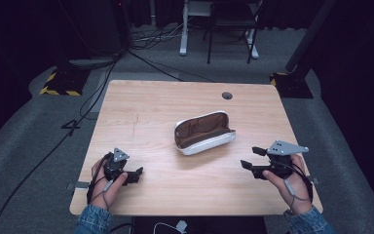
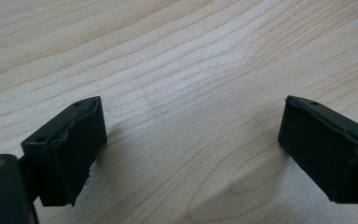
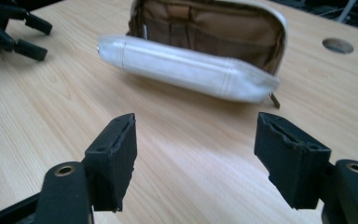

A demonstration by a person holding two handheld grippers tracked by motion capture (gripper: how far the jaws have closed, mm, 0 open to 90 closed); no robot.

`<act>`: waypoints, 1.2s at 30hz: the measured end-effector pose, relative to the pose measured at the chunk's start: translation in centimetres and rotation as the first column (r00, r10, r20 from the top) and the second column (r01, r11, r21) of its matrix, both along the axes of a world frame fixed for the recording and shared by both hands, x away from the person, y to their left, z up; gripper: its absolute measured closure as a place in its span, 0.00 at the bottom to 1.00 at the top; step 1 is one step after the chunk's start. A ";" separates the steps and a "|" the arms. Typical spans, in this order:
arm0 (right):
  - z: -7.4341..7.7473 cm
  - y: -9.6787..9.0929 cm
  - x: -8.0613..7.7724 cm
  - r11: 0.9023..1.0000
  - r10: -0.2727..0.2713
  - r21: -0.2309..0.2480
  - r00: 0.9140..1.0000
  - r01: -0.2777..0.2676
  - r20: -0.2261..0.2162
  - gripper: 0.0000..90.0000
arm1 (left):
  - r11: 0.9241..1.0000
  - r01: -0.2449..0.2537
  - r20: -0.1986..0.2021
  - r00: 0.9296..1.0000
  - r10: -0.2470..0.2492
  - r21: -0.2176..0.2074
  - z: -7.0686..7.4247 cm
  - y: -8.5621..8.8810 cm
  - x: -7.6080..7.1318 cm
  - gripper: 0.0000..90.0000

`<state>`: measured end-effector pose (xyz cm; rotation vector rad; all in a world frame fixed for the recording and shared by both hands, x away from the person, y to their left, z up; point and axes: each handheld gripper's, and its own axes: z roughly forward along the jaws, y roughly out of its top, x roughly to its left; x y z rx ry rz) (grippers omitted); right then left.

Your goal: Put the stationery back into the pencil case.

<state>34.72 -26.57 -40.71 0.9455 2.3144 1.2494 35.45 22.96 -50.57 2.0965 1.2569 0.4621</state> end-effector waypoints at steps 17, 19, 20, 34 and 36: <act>-5.4 -2.9 -0.7 0.997 -0.072 -0.046 0.992 0.067 -0.099 0.29 | 1.000 -0.003 -0.010 1.000 0.003 0.005 0.0 -0.3 0.3 0.04; -6.2 -3.1 -0.6 0.996 -0.079 -0.054 0.991 0.073 -0.110 0.29 | 1.000 -0.003 -0.010 1.000 0.003 0.005 0.0 -0.3 0.3 0.04; -6.5 -3.1 -0.5 0.995 -0.084 -0.058 0.990 0.078 -0.112 0.29 | 1.000 -0.003 -0.010 1.000 0.003 0.006 0.0 -0.3 0.3 0.04; -8.8 -3.0 -0.3 0.993 -0.071 -0.104 0.989 0.058 -0.130 0.24 | 1.000 -0.003 -0.011 1.000 0.003 0.005 0.0 -0.3 0.3 0.04; -8.9 -2.8 -0.3 0.993 -0.063 -0.108 0.990 0.050 -0.124 0.23 | 1.000 -0.001 -0.011 1.000 0.001 0.008 0.0 -0.4 0.3 0.04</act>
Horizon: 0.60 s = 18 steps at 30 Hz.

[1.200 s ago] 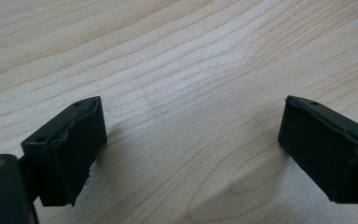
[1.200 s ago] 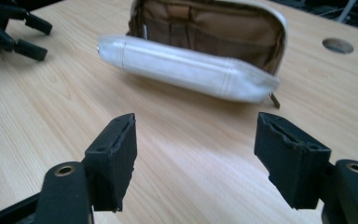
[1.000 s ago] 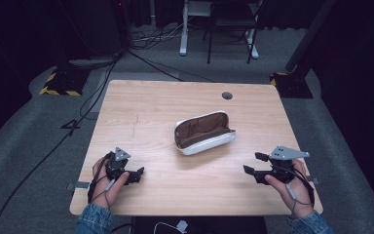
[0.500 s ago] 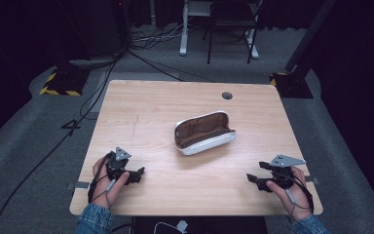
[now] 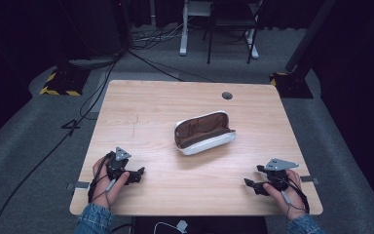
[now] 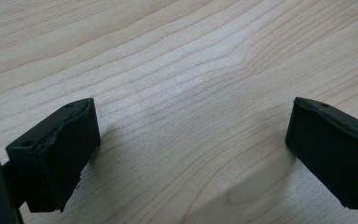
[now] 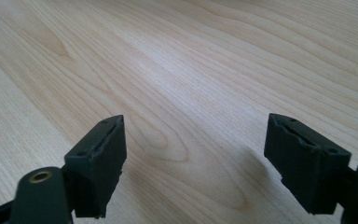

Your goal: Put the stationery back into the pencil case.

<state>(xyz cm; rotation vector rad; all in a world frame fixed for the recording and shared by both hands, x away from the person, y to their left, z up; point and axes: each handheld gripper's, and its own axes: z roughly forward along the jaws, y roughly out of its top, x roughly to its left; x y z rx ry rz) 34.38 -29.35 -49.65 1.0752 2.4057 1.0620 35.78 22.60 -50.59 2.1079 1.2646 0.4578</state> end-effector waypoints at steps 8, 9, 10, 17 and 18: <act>-0.6 0.5 -0.2 0.999 0.034 -0.027 0.999 -0.033 0.021 0.20 | 1.000 0.002 -0.002 1.000 -0.002 -0.006 0.0 -0.1 0.1 0.03; -0.6 0.6 -0.2 0.999 0.035 -0.031 0.999 -0.034 0.027 0.19 | 1.000 0.006 -0.003 1.000 -0.006 -0.004 0.0 -0.1 0.1 0.03; -0.7 0.8 -0.2 0.999 0.038 -0.031 0.999 -0.037 0.030 0.18 | 1.000 0.011 -0.002 1.000 -0.011 -0.002 0.0 -0.1 0.1 0.03; -0.9 1.2 -0.2 0.999 0.043 -0.022 0.999 -0.042 0.025 0.16 | 1.000 0.011 -0.004 1.000 -0.011 -0.004 0.0 -0.2 0.2 0.03; -0.9 1.2 -0.2 0.999 0.043 -0.022 0.999 -0.042 0.025 0.16 | 1.000 0.011 -0.004 1.000 -0.011 -0.004 0.0 -0.2 0.2 0.03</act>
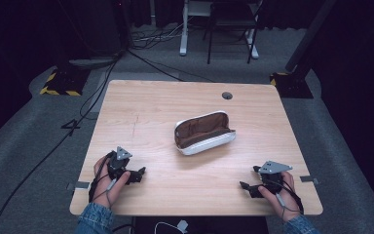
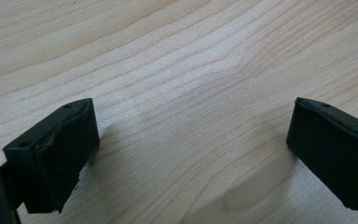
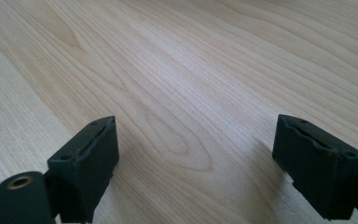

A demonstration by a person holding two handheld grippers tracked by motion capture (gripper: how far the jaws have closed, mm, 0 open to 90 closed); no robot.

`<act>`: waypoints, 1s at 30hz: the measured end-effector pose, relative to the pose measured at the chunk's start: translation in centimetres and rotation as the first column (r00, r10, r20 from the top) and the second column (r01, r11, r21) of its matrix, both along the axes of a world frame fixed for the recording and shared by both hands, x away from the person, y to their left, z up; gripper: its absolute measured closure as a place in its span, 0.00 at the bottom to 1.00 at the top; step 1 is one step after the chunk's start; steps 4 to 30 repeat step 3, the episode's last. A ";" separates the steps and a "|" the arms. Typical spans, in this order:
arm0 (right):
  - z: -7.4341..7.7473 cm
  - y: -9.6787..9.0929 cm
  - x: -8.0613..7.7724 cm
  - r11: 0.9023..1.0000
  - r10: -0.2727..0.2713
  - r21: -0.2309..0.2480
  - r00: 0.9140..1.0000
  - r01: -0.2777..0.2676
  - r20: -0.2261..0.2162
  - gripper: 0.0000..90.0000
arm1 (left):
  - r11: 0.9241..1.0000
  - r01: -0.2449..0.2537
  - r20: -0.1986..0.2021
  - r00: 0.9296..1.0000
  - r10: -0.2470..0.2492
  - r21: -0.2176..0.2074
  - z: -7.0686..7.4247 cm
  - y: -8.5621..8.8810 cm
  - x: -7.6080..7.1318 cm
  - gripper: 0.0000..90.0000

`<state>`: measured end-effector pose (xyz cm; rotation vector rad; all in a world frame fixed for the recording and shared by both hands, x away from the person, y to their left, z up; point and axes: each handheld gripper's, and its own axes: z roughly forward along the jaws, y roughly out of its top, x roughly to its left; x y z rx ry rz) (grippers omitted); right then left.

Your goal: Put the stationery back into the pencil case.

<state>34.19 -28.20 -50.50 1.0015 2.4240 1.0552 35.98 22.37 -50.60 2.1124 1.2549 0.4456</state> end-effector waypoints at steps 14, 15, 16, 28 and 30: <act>0.0 0.2 0.2 1.000 0.012 -0.004 1.000 -0.012 -0.007 0.12 | 1.000 0.004 0.000 1.000 -0.004 0.002 0.0 0.0 0.1 0.03; 0.0 0.2 0.2 1.000 0.012 -0.004 1.000 -0.012 -0.007 0.12 | 1.000 0.004 0.000 1.000 -0.004 0.002 0.0 0.0 0.1 0.03; 0.0 0.2 0.2 1.000 0.012 -0.004 1.000 -0.012 -0.007 0.12 | 1.000 0.004 0.000 1.000 -0.004 0.002 0.0 0.0 0.1 0.03; 0.0 0.2 0.2 1.000 0.012 -0.004 1.000 -0.012 -0.007 0.12 | 1.000 0.004 0.000 1.000 -0.004 0.002 0.0 0.0 0.1 0.03; 0.0 0.2 0.2 1.000 0.012 -0.004 1.000 -0.012 -0.007 0.12 | 1.000 0.004 0.000 1.000 -0.004 0.002 0.0 0.0 0.1 0.03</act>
